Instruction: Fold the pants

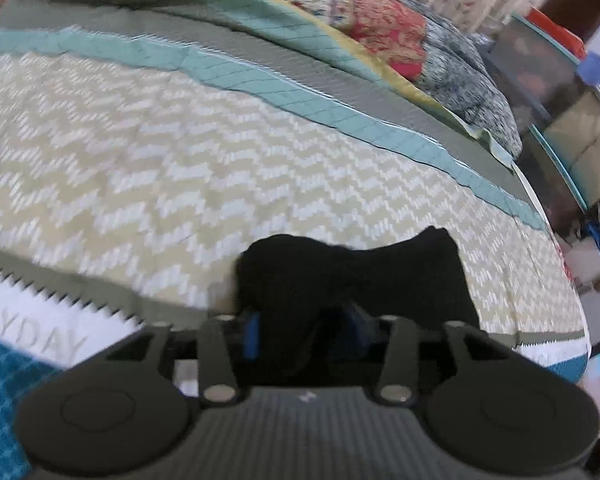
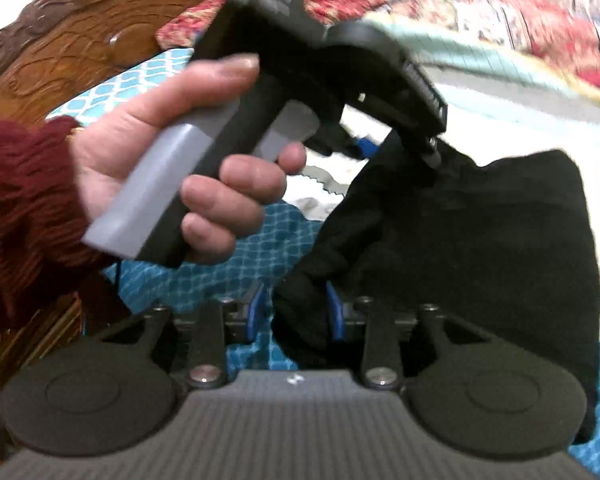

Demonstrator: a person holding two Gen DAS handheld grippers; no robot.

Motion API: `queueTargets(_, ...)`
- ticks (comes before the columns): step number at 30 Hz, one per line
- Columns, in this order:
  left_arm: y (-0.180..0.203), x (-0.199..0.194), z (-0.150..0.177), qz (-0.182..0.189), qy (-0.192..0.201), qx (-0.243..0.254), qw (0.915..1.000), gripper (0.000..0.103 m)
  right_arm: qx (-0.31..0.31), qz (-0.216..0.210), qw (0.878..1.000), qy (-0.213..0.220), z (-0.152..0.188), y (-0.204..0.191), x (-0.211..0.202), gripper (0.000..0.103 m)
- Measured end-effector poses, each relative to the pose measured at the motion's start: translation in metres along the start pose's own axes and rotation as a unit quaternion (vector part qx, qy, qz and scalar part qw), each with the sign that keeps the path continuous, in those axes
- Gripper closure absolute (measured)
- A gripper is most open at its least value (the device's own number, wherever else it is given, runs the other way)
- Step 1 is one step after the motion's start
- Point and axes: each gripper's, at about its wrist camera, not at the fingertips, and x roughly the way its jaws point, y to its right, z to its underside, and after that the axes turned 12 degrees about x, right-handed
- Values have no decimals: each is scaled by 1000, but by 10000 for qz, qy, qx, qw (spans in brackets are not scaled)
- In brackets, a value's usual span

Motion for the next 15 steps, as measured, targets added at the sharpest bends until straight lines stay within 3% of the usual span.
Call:
queueTargets(2, -12, -15, 10, -7, 134, -212, 9997, 48, 92, -146, 9997, 171, 6, 5, -21, 66)
queueTargets(7, -35, -46, 38, 119, 298, -694, 9971, 43, 980, 20, 9928, 693, 4, 39, -59, 66)
queueTargets(13, -24, -54, 57, 340, 168, -743, 9965, 24, 2037, 280, 9735, 997, 5, 82, -76, 65)
queueTargets(15, -15, -52, 59, 423, 132, -665, 9968, 22, 2233, 362, 9685, 1040, 3, 89, -74, 64)
